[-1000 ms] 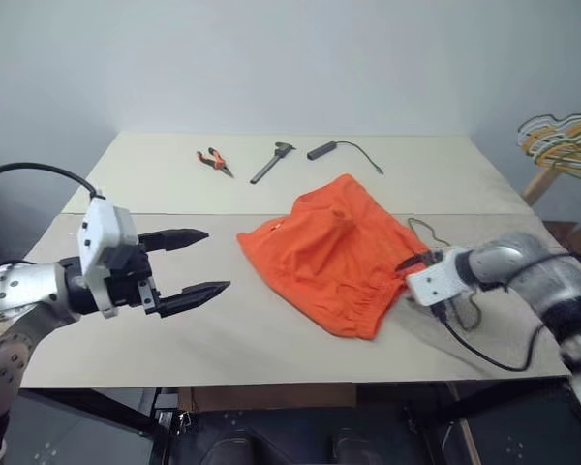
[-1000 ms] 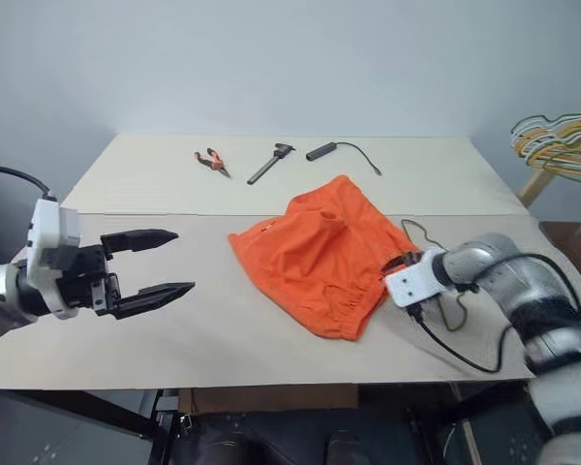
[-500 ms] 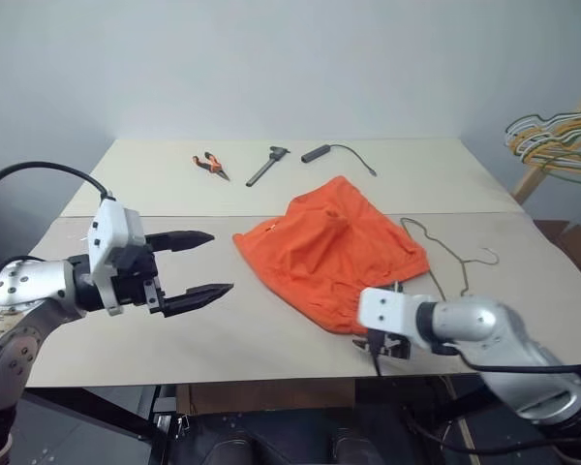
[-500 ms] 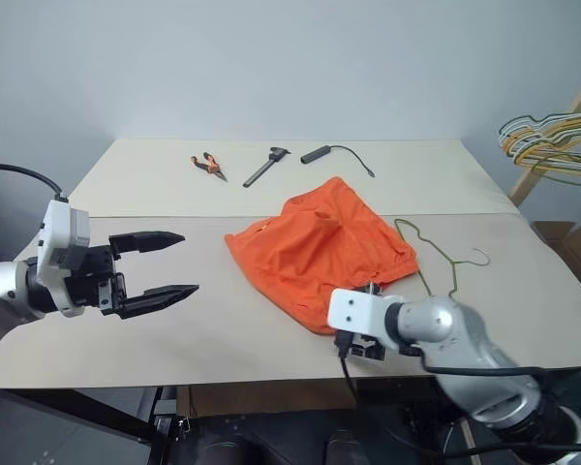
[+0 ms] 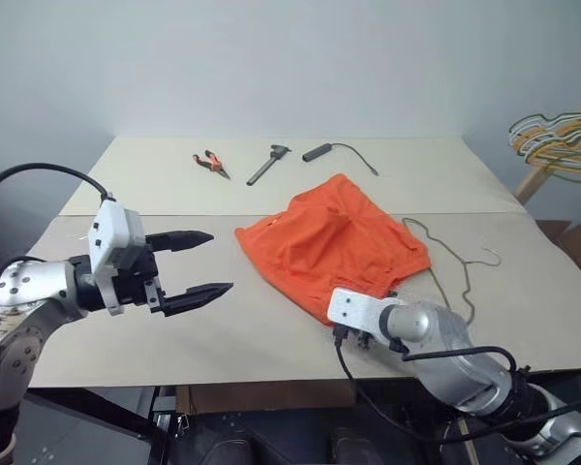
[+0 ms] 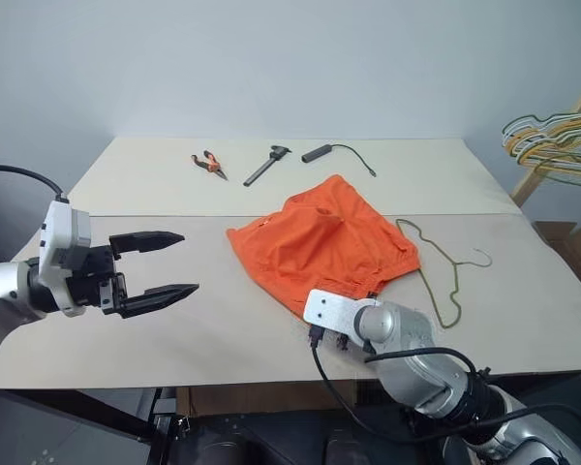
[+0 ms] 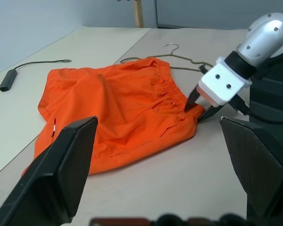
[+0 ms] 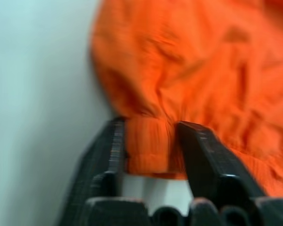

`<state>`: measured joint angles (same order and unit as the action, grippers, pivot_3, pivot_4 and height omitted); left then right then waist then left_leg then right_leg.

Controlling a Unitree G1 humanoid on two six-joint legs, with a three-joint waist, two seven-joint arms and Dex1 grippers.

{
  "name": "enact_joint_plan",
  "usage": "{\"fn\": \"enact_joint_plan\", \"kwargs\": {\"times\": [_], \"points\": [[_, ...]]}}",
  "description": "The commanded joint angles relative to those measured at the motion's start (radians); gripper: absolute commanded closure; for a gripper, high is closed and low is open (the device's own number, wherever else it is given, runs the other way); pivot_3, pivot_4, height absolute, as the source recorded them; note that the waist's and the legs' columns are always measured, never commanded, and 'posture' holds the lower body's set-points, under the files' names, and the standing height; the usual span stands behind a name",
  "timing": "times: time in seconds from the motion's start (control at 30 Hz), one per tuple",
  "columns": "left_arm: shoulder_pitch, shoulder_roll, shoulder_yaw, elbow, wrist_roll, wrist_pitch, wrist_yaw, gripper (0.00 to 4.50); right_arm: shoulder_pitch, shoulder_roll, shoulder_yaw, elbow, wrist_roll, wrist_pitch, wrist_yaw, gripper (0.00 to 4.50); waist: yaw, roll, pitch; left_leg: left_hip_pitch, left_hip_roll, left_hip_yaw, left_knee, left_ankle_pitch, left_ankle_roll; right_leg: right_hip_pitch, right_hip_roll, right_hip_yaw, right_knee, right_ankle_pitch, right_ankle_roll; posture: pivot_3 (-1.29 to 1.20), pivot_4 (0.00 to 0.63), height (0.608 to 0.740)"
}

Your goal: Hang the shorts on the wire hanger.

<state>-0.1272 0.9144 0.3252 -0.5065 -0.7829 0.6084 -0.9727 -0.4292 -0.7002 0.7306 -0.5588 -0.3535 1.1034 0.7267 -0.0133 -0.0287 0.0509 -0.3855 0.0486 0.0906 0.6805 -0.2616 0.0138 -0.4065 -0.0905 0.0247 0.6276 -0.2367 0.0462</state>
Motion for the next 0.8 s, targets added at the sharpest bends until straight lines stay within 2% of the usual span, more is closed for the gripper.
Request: {"fn": "enact_joint_plan", "kwargs": {"times": [0.03, 0.1, 0.3, 0.43, 0.53, 0.6, 0.67, 0.8], "points": [[-0.015, -0.003, -0.01, 0.002, 0.024, -0.04, -0.008, 0.0, -0.018, -0.02, 0.008, 0.012, -0.035, -0.023, -0.015, 4.01, 0.0, 0.0, 0.0, 0.0, 0.0, 0.0, 0.0, 0.0, 0.0, 0.0, 0.0, 0.0, 0.0, 0.0, 0.0, 0.02, 0.028, 0.74], [-0.015, 0.002, -0.035, 0.012, 0.059, -0.064, -0.027, 0.0, -0.015, -0.057, -0.006, 0.029, -0.04, -0.086, -0.003, 4.48, 0.001, 0.0, 0.0, 0.0, 0.0, 0.0, 0.0, 0.0, 0.0, 0.0, 0.0, 0.0, 0.0, 0.0, 0.0, 0.02, 0.026, 0.74], [-0.096, 0.023, -0.126, 0.13, 0.103, -0.089, -0.129, 0.0, 0.032, -0.238, -0.144, 0.084, 0.052, -0.461, 0.09, 4.48, 0.002, -0.001, 0.0, 0.0, -0.001, -0.001, 0.0, 0.0, 0.0, 0.001, -0.001, -0.002, -0.001, 0.0, 0.0, 0.0, 0.02, 0.74], [-0.185, 0.037, -0.129, 0.205, -0.044, 0.047, -0.234, 0.0, 0.077, -0.305, -0.224, 0.149, 0.071, -0.664, 0.104, 4.48, -0.007, -0.001, -0.001, 0.0, -0.001, -0.002, 0.0, 0.0, 0.0, 0.001, 0.0, -0.002, -0.001, -0.001, 0.001, -0.01, 0.021, 0.74], [-0.244, 0.073, -0.256, 0.317, 0.163, -0.116, -0.331, 0.0, 0.118, -0.332, -0.284, 0.178, 0.097, -0.794, 0.118, 4.48, -0.009, -0.001, -0.001, 0.0, -0.001, -0.002, 0.0, 0.0, 0.0, 0.0, 0.0, -0.002, 0.0, -0.002, 0.001, -0.02, 0.022, 0.74], [-0.297, 0.067, -0.367, 0.43, 0.35, -0.298, -0.352, 0.0, 0.15, -0.355, -0.329, 0.183, 0.132, -0.895, 0.142, 4.48, -0.009, -0.001, -0.001, 0.0, -0.001, -0.002, -0.001, 0.0, 0.0, 0.001, 0.0, -0.002, 0.0, -0.002, 0.001, -0.03, 0.024, 0.74], [-0.389, 0.01, -0.467, 0.579, 0.505, -0.441, -0.327, 0.0, 0.184, -0.377, -0.375, 0.171, 0.161, -0.931, 0.17, 4.48, -0.005, -0.001, -0.001, 0.0, -0.001, -0.002, -0.001, 0.0, 0.0, 0.001, 0.0, -0.002, -0.001, -0.002, 0.001, -0.04, 0.026, 0.74], [-0.553, -0.125, -0.579, 0.866, 0.707, -0.657, -0.247, 0.0, 0.223, -0.392, -0.43, 0.149, 0.175, -0.968, 0.201, 4.48, 0.003, -0.001, -0.001, -0.002, -0.001, -0.003, 0.003, 0.0, 0.0, 0.002, -0.001, -0.004, -0.002, -0.001, 0.002, -0.08, 0.03, 0.74]]}}
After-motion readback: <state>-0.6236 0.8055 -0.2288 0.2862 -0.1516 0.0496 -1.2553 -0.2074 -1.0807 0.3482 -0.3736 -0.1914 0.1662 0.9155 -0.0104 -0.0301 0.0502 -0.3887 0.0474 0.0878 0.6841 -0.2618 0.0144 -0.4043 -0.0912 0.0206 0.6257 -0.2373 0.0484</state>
